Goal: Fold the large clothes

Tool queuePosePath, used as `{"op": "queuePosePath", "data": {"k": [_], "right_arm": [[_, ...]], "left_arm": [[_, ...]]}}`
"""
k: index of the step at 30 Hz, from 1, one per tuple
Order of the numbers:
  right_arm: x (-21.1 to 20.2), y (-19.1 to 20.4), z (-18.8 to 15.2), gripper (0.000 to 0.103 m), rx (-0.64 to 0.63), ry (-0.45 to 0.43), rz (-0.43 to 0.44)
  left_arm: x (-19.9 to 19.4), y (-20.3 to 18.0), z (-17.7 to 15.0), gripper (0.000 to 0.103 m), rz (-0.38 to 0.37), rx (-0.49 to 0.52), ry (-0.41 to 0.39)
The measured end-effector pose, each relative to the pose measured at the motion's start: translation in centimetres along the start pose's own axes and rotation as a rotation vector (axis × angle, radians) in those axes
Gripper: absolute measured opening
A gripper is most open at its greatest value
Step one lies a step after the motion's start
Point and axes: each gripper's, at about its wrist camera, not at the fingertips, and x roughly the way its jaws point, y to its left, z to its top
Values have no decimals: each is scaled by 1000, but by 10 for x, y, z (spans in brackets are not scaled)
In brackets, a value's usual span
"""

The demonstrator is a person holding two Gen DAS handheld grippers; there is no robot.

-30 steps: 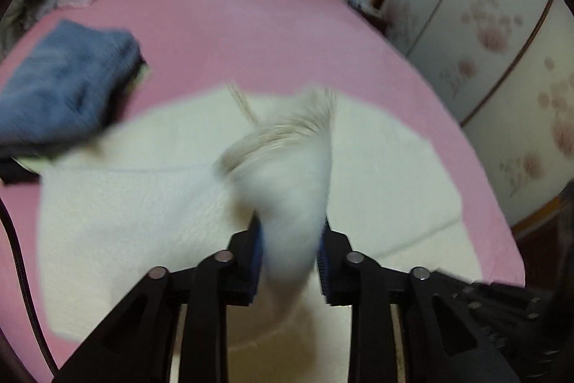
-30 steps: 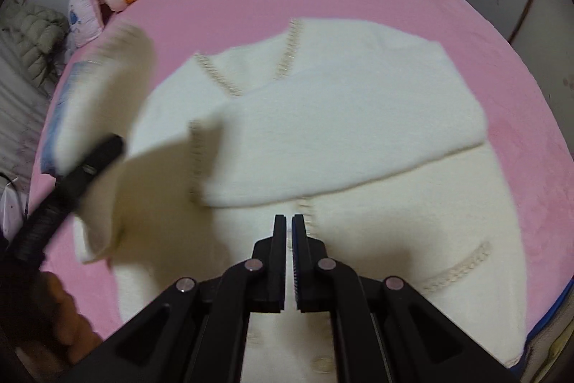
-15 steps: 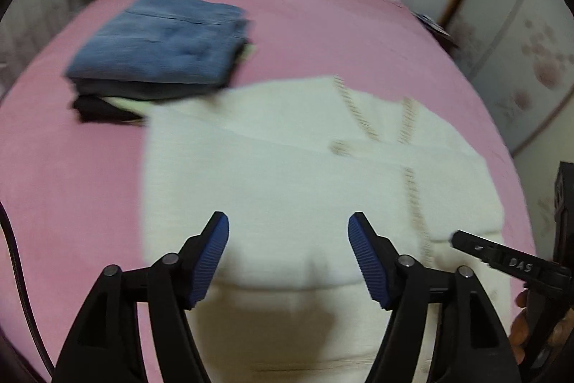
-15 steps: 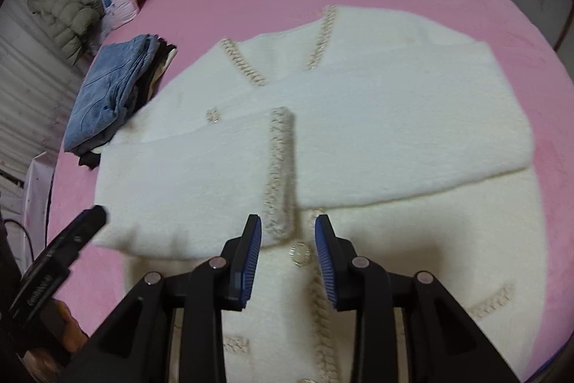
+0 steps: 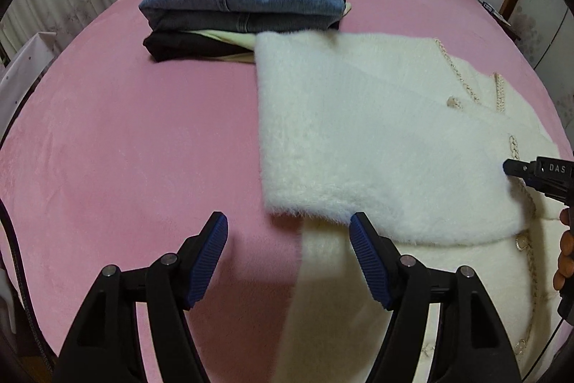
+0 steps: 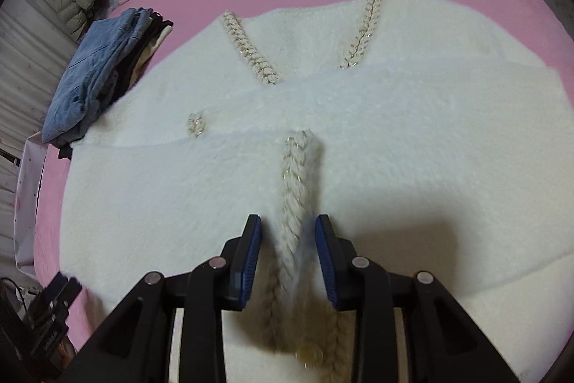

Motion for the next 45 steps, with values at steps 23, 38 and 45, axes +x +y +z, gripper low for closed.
{"op": "queuePosePath", "data": {"k": [23, 38, 45], "right_arm": [[-105, -38, 33, 13, -32, -345, -123], [-68, -81, 13, 13, 111, -254, -154], [-55, -95, 3, 13, 164, -220, -137]], "left_arm": [[24, -103, 18, 74, -28, 220, -73], [-11, -52, 51, 74, -171, 111, -73], [53, -26, 103, 74, -103, -12, -25]]}}
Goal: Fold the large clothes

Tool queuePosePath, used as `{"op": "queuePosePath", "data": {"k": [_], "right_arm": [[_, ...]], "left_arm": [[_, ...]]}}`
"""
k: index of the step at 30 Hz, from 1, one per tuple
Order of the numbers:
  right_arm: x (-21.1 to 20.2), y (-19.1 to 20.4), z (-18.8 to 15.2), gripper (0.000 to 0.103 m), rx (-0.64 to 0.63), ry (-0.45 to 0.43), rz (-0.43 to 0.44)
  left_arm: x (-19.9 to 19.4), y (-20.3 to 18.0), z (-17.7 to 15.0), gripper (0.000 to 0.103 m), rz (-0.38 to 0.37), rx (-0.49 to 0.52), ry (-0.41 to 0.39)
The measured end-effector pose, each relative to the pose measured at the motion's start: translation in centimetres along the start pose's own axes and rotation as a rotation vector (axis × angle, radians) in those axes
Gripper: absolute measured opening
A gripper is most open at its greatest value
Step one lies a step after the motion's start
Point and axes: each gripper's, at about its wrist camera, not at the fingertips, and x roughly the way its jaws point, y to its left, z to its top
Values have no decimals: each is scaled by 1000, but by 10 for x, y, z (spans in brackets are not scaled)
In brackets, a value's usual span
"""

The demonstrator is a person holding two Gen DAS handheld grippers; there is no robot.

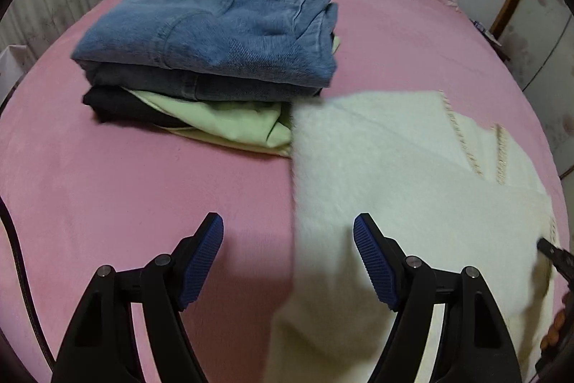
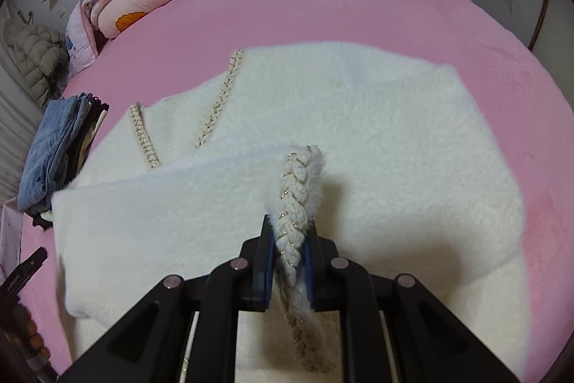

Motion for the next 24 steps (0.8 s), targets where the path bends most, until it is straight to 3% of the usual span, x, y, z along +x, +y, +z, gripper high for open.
{"op": "queuePosePath", "data": {"k": [3, 5, 6, 7, 9, 14, 16, 18, 21, 24], "right_arm": [[4, -1, 0, 13, 2, 9, 2], [5, 0, 1, 13, -8, 15, 1], [6, 0, 1, 13, -12, 17, 2], [5, -1, 1, 13, -14, 17, 4], [-1, 0, 1, 13, -19, 7, 7], [-37, 11, -4, 13, -51, -129, -16], [-38, 13, -3, 13, -68, -162, -43], [-21, 9, 2, 13, -64, -130, -62], [21, -1, 5, 16, -37, -14, -94], [23, -5, 10, 19, 0, 7, -105]], "left_arm": [[33, -2, 18, 74, -43, -3, 60], [45, -6, 26, 66, -60, 10, 70], [48, -9, 30, 37, -78, 25, 76], [49, -12, 33, 21, -92, 37, 82], [39, -25, 39, 11, -68, 79, 50], [7, -51, 42, 11, -41, 206, -89], [17, -55, 40, 11, -10, 241, -88], [31, -60, 38, 11, 21, 272, -75], [49, -66, 31, 14, 74, 325, -55], [46, -71, 27, 22, 115, 357, -62]]}}
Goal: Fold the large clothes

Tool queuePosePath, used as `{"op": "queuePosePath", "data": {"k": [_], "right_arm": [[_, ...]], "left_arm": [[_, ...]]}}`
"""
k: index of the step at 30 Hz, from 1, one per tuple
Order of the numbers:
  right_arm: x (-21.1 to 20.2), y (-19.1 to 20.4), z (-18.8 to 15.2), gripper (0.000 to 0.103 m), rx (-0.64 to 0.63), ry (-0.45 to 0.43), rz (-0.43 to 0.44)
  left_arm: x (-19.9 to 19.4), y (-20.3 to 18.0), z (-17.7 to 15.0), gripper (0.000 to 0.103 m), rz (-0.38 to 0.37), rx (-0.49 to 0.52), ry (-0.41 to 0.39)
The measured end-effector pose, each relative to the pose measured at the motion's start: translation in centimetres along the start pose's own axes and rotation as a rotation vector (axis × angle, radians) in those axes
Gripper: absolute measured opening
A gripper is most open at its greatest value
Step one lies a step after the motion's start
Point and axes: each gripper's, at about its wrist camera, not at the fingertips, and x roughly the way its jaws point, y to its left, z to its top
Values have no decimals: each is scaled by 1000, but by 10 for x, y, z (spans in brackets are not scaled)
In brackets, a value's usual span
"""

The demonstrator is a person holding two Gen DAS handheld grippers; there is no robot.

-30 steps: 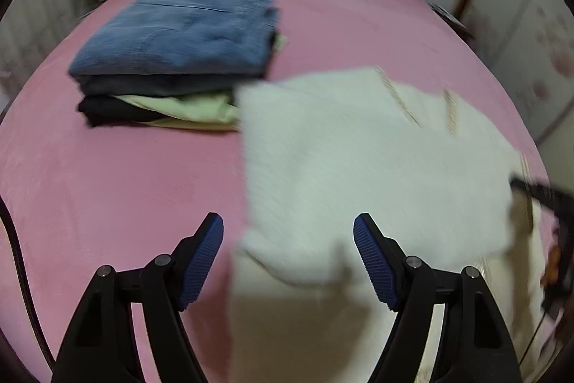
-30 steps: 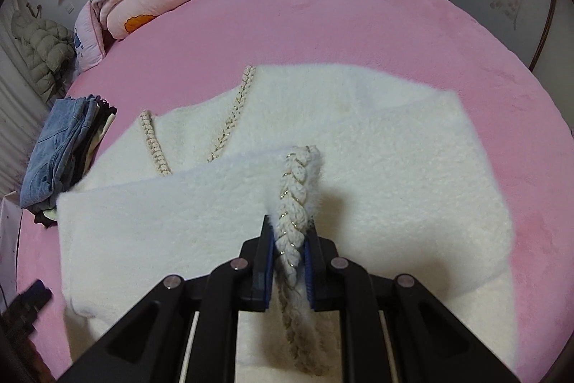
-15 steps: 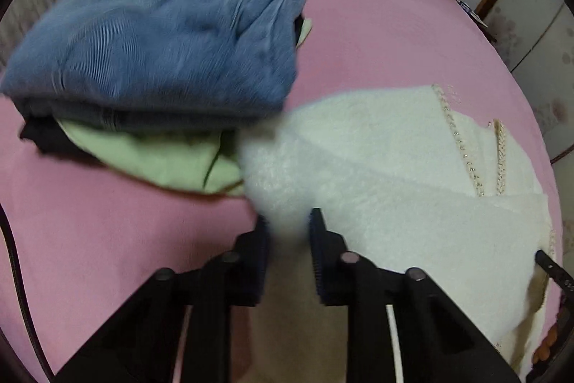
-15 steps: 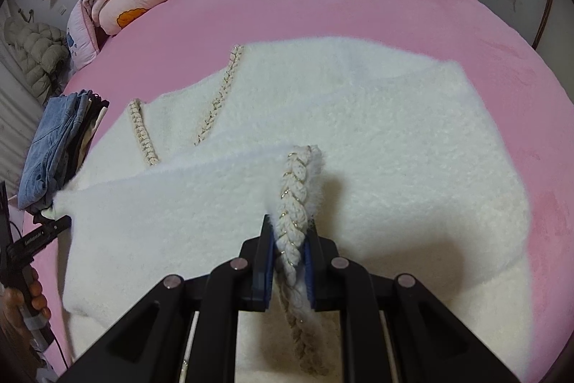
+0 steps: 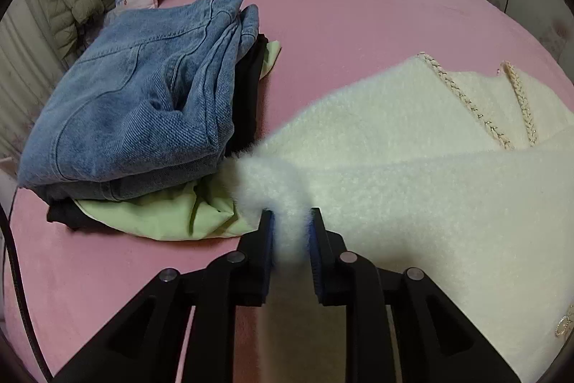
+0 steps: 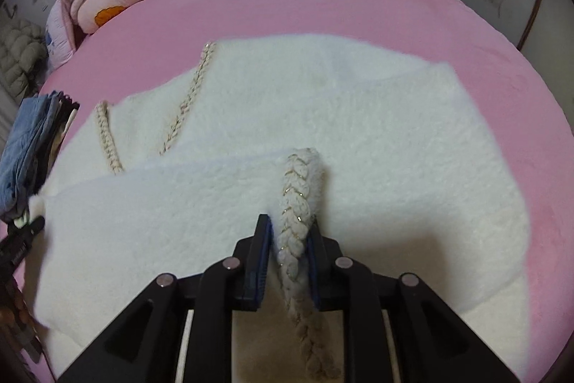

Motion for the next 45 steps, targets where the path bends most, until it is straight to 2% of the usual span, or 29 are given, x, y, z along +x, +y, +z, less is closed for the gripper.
{"op": "queuePosePath", "data": {"k": [1, 4, 6, 9, 12, 15, 19, 20, 21, 23, 26, 27, 29, 32, 35, 39, 40, 42, 45], "right_arm": [[-6, 0, 1, 21, 6, -3, -5], [-33, 6, -2, 21, -30, -66, -48], [-52, 14, -9, 21, -67, -103, -35], [-76, 36, -27, 21, -131, -107, 64], [-78, 63, -43, 21, -189, -59, 164], [-68, 95, -60, 21, -252, -18, 257], [-39, 118, -75, 21, -328, 34, 257], [-30, 114, -74, 20, -329, 48, 239], [-25, 110, -74, 14, -329, 46, 223], [-24, 90, -69, 8, -338, 7, 157], [-21, 41, -54, 8, -323, -62, -102], [-20, 16, -48, 0, -280, -58, -120], [-22, -19, -41, 0, -200, -29, 2], [-30, -24, -40, 0, -261, -26, -35], [-39, -22, -41, 0, -259, -16, -57], [-59, -24, -38, 0, -170, -5, -8], [-64, -20, -37, 0, -157, -5, 4], [-77, -17, -37, 1, -161, -8, 13], [-103, -13, -35, 1, -181, -23, 27]], "left_arm": [[-5, -1, 1, 32, 11, 3, -2], [-35, 3, 4, 49, 13, -32, -49], [-61, 6, 1, 57, -12, -84, -90], [-96, 2, -15, 59, -98, -175, -134], [-104, -13, -33, 59, -152, -249, -96], [-94, -32, -50, 59, -151, -288, -44], [-67, -46, -70, 59, -121, -302, 16], [-60, -47, -72, 59, -103, -291, 24], [-56, -48, -74, 58, -90, -276, 28], [-49, -47, -76, 57, -67, -239, 36], [-43, -39, -73, 53, -46, -207, 33], [-41, -37, -73, 52, -41, -201, 36], [-34, -31, -69, 52, -47, -205, 46], [-35, -34, -65, 52, -27, -197, 64], [-39, -32, -59, 52, -35, -231, 107], [-59, -32, -54, 61, -63, -274, 131], [-67, -33, -52, 68, -64, -276, 125], [-88, -34, -49, 78, -57, -275, 112], [-121, -36, -46, 86, -63, -277, 80]]}}
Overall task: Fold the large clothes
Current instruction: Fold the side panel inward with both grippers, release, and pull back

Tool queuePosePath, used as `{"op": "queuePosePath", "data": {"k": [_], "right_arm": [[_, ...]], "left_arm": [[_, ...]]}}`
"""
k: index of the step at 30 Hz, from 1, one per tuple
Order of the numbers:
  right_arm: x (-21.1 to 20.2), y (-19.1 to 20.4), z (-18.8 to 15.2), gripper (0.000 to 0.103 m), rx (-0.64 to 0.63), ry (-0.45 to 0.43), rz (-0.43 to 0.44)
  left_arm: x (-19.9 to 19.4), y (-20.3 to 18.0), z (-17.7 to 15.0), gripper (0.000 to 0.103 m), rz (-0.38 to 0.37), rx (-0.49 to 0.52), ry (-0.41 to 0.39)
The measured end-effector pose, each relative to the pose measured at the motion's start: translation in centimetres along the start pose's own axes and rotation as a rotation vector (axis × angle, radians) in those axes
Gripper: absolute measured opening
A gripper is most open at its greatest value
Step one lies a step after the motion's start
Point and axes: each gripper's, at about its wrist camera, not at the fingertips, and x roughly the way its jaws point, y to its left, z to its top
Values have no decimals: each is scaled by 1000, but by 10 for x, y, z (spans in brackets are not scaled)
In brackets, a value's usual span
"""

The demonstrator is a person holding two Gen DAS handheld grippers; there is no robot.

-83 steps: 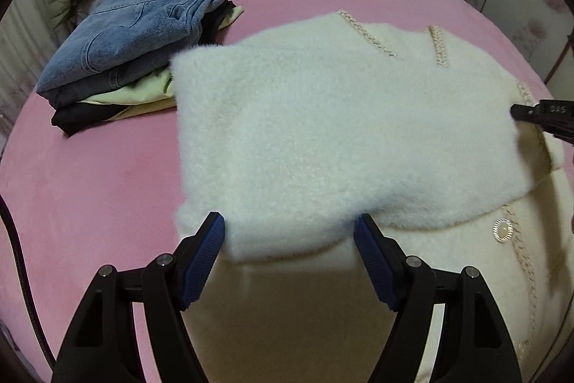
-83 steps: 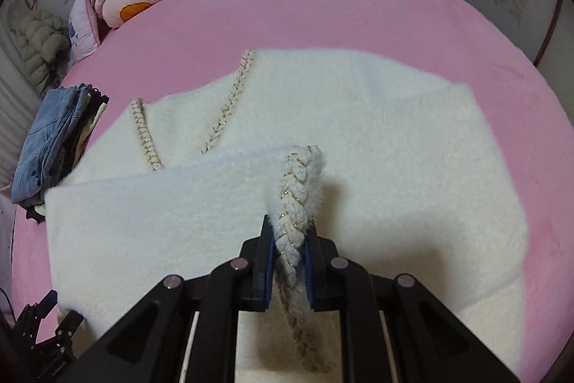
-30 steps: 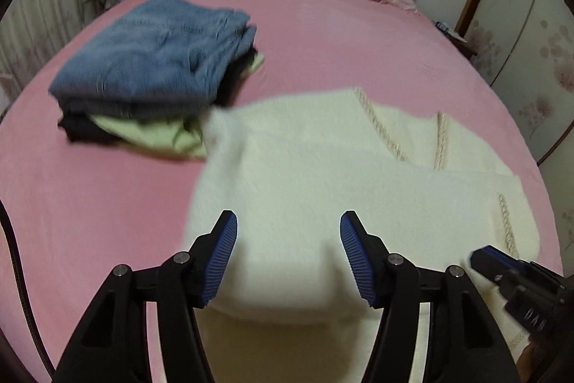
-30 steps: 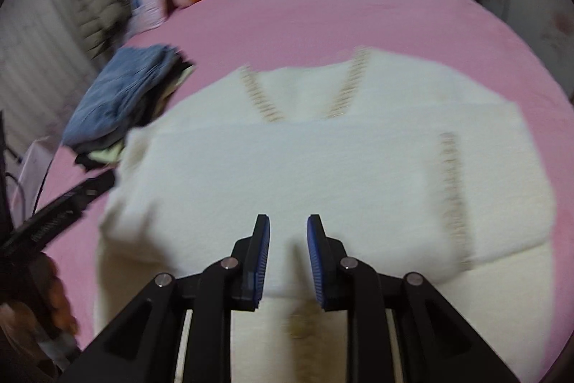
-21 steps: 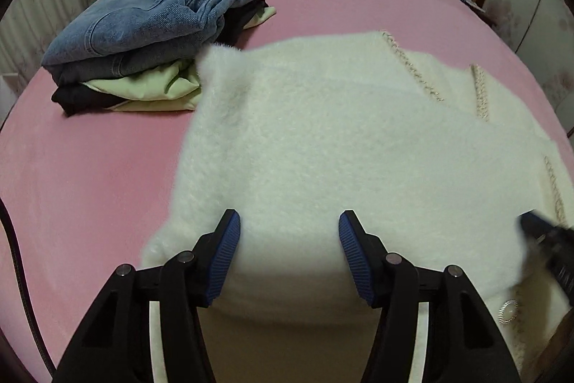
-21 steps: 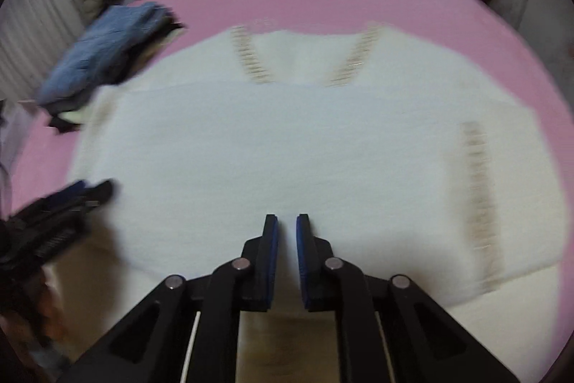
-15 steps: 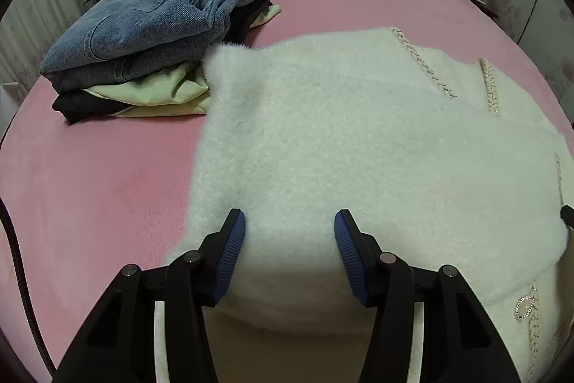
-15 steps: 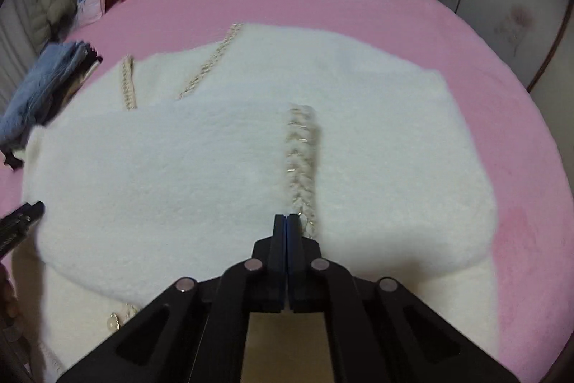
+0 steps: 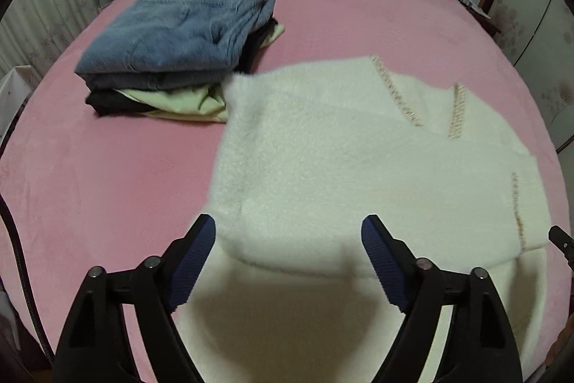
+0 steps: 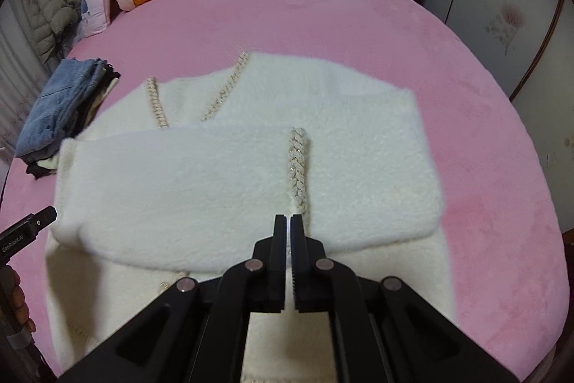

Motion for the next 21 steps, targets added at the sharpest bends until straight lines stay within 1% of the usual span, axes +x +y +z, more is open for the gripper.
{"op": "queuePosePath", "data": {"k": [1, 5, 9, 11, 14, 16, 21], "right_arm": [[-11, 0, 2, 2, -6, -8, 9], [-51, 1, 8, 2, -26, -45, 46], [-95, 6, 20, 2, -69, -91, 80], [-112, 9, 23, 2, -94, -102, 97], [-139, 11, 25, 2, -126, -116, 121], [-156, 11, 26, 3, -134, -123, 128], [-192, 10, 18, 2, -116, -128, 201]], "left_arm": [[-11, -1, 0, 87, -3, -1, -2], [-57, -6, -3, 87, -29, -15, -14], [-111, -9, -4, 88, -40, -55, -78], [-134, -10, -7, 91, -42, -73, -103], [-162, -13, -12, 92, -43, -82, -121], [-179, -14, -16, 92, -49, -81, -115], [-218, -8, -30, 92, -96, -110, -129]]}}
